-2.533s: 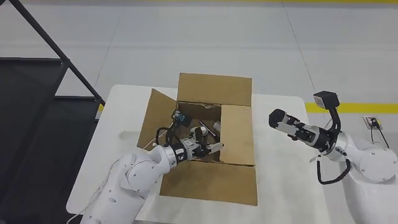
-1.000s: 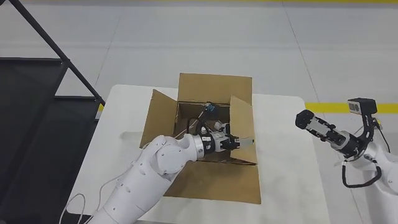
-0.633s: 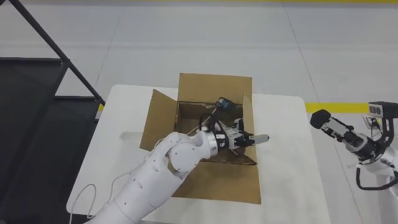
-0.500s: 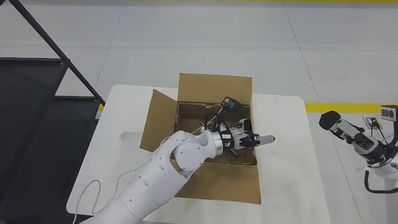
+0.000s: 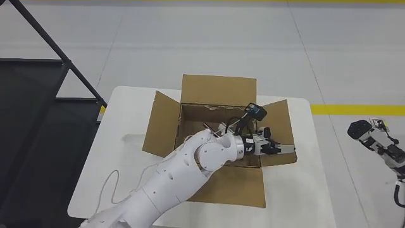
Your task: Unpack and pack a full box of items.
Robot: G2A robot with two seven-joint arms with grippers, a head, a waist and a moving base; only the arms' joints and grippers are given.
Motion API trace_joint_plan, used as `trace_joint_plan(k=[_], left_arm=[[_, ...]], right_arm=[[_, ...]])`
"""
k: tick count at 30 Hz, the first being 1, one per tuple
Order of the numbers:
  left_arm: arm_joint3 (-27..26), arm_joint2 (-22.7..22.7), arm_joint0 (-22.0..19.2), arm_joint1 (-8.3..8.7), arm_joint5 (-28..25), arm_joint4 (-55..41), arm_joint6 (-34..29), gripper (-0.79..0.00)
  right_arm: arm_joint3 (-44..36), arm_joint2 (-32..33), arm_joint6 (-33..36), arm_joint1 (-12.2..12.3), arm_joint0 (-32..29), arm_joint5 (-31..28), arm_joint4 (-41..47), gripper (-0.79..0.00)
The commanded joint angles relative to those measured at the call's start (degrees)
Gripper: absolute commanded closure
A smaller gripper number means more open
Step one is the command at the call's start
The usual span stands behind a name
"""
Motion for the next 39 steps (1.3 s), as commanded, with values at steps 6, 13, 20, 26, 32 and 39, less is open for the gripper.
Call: trace_joint_plan(k=[6, 13, 20, 26, 32, 39], left_arm=[[6.95, 1.81, -1.99, -3.13, -1.13, -1.35, -1.03, -0.785], [12.10, 2.66, -3.62, -5.67, -2.02, -1.73, -2.30, -0.785], [15.07, 2.31, -4.58, -7.09, -2.63, -1.65, -4.27, -0.785], [15.82, 1.28, -4.75, -7.49, -3.03, -1.30, -5.69, -0.785], [15.15, -0.06, -4.46, -7.37, -2.98, -0.48, -7.04, -0.785], [11.71, -2.97, -3.33, -6.44, -4.84, -0.63, -7.94, -0.785]], right_arm=[[-0.04, 0.47, -0.88, 0.43, -1.08, 0.24, 0.03, -0.785], [0.11, 0.53, -1.63, 0.79, -1.85, -0.02, 0.45, -0.785], [0.39, -0.59, -2.07, 1.13, -1.43, -0.03, 0.57, -0.785], [1.13, -1.83, -2.09, 1.48, -0.11, 0.05, 0.49, -0.785], [1.81, -2.81, -1.95, 1.83, 1.06, -0.04, 0.60, -0.785], [2.38, -4.01, -3.35, 2.16, 2.28, 1.24, -0.25, -0.785]])
